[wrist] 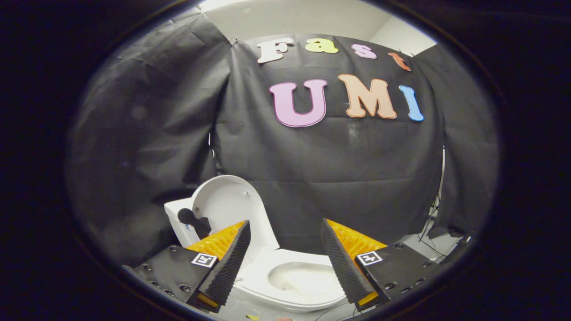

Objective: Open the toilet lid.

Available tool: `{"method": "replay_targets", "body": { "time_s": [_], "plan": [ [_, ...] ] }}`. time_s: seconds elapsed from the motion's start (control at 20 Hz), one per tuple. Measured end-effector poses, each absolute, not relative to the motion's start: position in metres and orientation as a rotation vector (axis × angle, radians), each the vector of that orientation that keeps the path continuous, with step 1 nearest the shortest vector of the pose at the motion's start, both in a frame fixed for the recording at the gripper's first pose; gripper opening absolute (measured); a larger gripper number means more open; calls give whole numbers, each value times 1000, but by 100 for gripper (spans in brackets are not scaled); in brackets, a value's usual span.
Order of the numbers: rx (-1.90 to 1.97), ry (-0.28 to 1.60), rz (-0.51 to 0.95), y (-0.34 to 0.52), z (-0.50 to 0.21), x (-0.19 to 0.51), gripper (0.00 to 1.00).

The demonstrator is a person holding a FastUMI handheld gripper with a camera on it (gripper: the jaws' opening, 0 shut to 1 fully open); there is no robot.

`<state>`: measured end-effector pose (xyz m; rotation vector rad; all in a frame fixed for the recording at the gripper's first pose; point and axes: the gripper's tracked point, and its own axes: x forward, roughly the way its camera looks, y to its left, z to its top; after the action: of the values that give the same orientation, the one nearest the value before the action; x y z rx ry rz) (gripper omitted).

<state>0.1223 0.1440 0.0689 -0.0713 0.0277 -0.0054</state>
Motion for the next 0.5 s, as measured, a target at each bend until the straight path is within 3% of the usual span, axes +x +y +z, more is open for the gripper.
{"method": "replay_targets", "body": {
  "time_s": [0.5],
  "plan": [
    [-60,83,-64,107,48,104,98]
  ]
}}
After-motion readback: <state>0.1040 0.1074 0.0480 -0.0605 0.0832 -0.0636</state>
